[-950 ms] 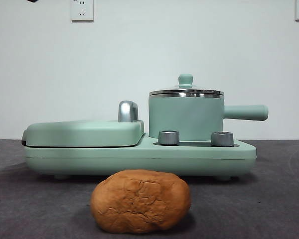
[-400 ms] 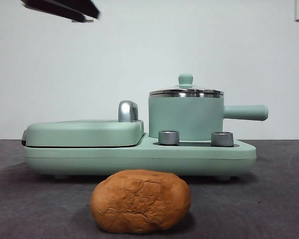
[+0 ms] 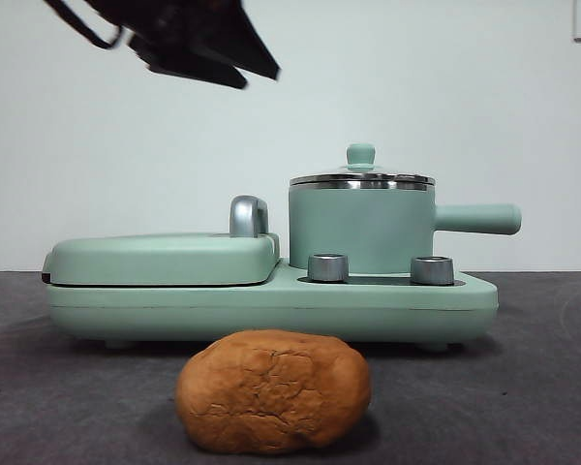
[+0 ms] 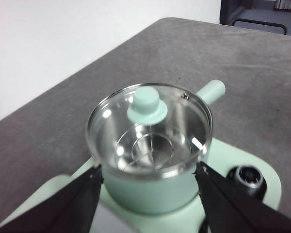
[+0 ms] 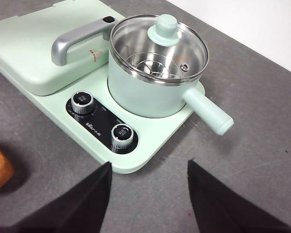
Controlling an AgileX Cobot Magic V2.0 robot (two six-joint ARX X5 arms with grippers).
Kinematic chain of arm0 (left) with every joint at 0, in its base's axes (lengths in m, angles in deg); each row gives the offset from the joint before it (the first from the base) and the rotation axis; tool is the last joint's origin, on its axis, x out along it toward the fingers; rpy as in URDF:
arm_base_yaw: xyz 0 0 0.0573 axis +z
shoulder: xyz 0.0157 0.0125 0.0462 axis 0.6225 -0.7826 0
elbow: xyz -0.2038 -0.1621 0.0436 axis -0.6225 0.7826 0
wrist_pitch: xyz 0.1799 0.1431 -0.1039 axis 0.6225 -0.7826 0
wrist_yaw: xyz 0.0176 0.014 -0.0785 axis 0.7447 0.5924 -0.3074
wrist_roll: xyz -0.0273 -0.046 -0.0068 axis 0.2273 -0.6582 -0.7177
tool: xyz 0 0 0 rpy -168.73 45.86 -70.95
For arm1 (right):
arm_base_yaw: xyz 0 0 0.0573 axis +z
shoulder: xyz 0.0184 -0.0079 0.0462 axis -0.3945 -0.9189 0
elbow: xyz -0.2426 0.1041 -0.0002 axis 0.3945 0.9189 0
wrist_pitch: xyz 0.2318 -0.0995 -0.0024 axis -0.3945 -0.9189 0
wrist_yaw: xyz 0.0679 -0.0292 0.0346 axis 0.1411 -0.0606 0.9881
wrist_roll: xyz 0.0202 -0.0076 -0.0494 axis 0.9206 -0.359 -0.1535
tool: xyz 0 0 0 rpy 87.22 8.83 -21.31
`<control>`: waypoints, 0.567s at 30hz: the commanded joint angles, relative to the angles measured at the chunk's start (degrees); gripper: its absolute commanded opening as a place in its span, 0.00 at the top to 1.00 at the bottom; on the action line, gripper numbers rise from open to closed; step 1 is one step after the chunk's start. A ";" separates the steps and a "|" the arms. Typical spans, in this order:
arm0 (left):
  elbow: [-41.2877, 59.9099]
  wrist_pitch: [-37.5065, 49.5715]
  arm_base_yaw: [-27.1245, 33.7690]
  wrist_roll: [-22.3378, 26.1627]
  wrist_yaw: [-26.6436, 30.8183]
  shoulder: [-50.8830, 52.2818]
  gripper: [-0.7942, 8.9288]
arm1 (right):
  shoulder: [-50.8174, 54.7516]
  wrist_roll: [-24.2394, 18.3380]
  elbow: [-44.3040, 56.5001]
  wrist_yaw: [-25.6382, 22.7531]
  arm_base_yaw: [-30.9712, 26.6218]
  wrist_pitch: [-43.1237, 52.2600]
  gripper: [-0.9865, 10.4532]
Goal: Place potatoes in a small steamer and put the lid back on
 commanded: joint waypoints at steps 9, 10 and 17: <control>-17.35 0.59 -2.69 -1.97 -0.07 -16.81 0.60 | -0.24 1.03 -1.01 0.02 0.26 0.59 0.70; -18.71 0.44 -2.80 -1.97 -0.07 -18.05 0.60 | -0.24 1.03 -1.01 0.02 0.26 0.59 0.70; -25.68 0.48 -4.00 -1.97 -0.09 -25.51 0.60 | -0.24 1.03 -1.01 0.00 0.26 0.59 0.70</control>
